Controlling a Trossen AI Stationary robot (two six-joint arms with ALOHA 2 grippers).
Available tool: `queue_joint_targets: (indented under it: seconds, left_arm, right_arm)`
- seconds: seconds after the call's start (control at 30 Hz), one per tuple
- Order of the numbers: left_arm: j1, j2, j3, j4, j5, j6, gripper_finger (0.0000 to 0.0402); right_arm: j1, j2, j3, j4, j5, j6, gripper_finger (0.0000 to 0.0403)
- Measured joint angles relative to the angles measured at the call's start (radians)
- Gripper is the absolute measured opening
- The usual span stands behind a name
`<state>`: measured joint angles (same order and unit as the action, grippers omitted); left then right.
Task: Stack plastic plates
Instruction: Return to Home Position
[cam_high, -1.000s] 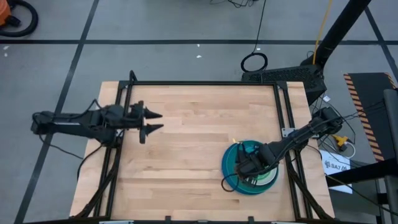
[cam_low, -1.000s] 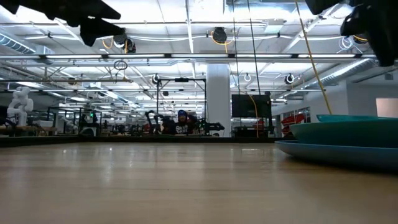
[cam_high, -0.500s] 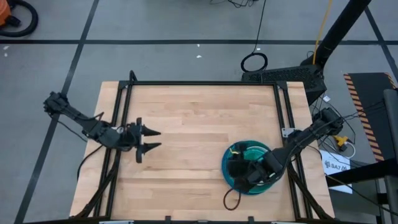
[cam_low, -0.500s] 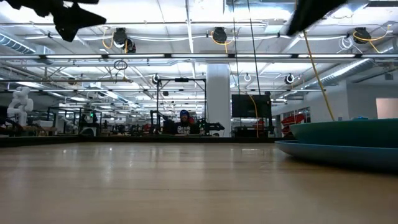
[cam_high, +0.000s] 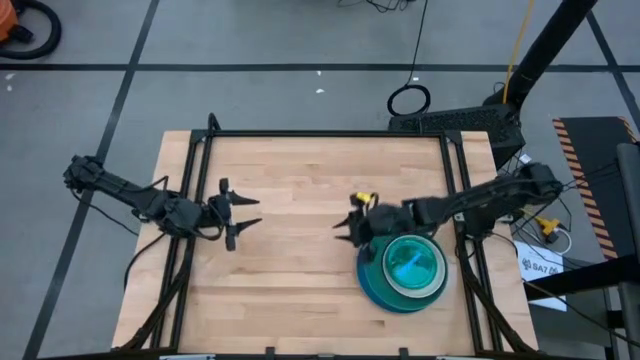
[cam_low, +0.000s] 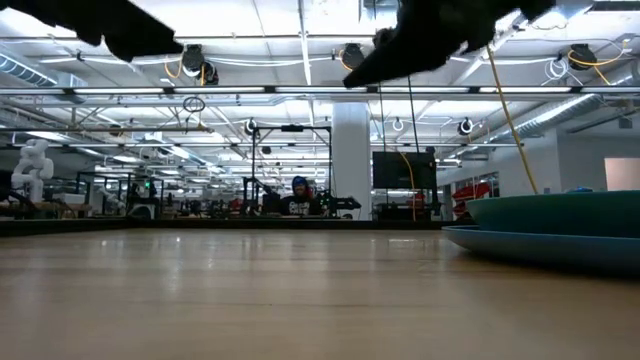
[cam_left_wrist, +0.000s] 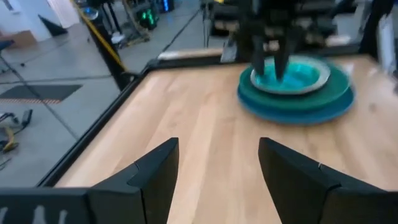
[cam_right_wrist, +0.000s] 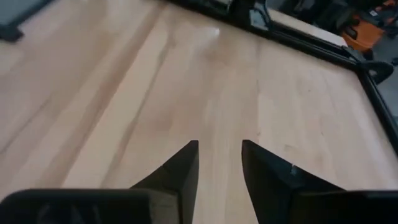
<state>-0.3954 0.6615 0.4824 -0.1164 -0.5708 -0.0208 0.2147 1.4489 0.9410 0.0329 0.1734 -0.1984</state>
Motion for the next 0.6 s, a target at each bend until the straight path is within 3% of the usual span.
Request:
queue_joint_targets:
  seconds: [0.2, 0.6]
  left_arm:
    - [0.082, -0.040, 0.000, -0.138, 0.048, 0.027, 0.0227]
    - [0.126, -0.296, 0.000, -0.318, 0.075, 0.034, 0.0227]
  right_arm:
    - [-0.110, -0.168, -0.233, 0.216, -0.075, -0.027, 0.0106]
    - [-0.196, -0.610, -0.534, 0.255, -0.127, -0.008, 0.0105]
